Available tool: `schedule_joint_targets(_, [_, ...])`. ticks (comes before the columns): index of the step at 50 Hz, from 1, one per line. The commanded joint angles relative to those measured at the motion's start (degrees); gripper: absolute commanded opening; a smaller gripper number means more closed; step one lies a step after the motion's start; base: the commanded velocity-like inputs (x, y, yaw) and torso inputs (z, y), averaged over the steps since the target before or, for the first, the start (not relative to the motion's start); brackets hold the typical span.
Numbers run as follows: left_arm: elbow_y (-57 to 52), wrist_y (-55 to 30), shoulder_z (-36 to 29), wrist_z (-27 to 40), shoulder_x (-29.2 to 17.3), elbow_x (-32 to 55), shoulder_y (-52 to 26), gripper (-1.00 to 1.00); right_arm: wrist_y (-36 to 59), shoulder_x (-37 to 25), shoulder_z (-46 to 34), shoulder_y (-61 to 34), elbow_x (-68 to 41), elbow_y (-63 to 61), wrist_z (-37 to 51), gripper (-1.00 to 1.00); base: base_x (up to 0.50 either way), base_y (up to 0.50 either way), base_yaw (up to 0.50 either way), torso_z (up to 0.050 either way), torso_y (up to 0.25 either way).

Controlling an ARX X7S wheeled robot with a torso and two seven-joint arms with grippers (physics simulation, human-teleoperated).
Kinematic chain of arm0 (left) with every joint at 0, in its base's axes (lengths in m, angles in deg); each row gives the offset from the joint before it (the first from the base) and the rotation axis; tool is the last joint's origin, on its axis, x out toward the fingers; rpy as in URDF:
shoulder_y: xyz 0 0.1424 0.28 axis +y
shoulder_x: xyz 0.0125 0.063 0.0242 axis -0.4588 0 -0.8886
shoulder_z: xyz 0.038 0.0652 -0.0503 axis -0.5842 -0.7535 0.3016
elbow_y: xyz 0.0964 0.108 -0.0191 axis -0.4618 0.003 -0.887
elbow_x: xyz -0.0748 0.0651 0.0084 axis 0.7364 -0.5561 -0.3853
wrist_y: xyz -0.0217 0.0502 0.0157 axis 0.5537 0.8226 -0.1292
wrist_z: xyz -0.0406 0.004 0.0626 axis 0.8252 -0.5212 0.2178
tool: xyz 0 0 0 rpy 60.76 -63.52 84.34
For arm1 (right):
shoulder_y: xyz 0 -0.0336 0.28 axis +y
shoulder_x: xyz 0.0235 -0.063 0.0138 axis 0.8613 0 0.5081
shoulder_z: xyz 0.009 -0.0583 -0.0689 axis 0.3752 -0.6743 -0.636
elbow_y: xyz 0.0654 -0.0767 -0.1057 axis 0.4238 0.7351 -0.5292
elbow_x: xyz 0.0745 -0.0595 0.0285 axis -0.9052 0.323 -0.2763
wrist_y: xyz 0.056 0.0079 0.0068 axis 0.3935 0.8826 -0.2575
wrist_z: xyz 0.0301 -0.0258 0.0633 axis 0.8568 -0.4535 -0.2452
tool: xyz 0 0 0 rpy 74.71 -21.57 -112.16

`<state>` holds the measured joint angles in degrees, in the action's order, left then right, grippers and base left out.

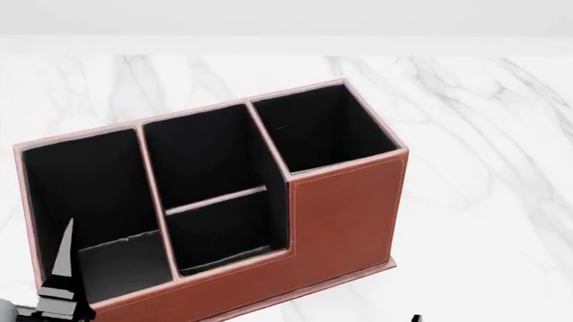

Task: Pick up the book and place it in the back compartment of the caddy.

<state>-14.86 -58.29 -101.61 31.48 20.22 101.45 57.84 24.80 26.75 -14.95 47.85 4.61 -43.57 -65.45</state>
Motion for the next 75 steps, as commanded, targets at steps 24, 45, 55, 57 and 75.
schedule_joint_targets(24, [20.4,-13.6,-17.4,-23.7,-1.9,0.2,-22.8,1.00,-0.3,-0.7,-0.9,-0.3,-0.1,0.2,0.3,1.00,0.00,0.00,0.00,0.000,0.000])
schedule_joint_targets(45, [23.9,-10.6,-20.6,-34.6,-2.1,3.1,-24.9,1.00,-0.5,-0.7,-1.6,-0.5,0.3,0.9,0.5,1.00,0.00,0.00,0.00,0.000,0.000])
schedule_joint_targets(55, [23.7,-10.3,-20.8,-39.8,-2.7,7.1,-24.5,1.00,-0.3,-0.9,-1.9,-0.8,0.3,1.2,0.6,1.00,0.00,0.00,0.00,0.000,0.000])
schedule_joint_targets(57, [23.4,-9.9,-20.4,-41.5,-2.9,8.9,-24.2,1.00,-0.3,-0.8,-2.0,-1.1,0.3,1.5,0.6,1.00,0.00,0.00,0.00,0.000,0.000])
schedule_joint_targets(75, [20.0,-8.8,-21.9,-45.5,-4.0,10.6,-22.4,1.00,-0.3,-1.0,-2.4,-1.3,0.5,1.9,0.9,1.00,0.00,0.00,0.00,0.000,0.000])
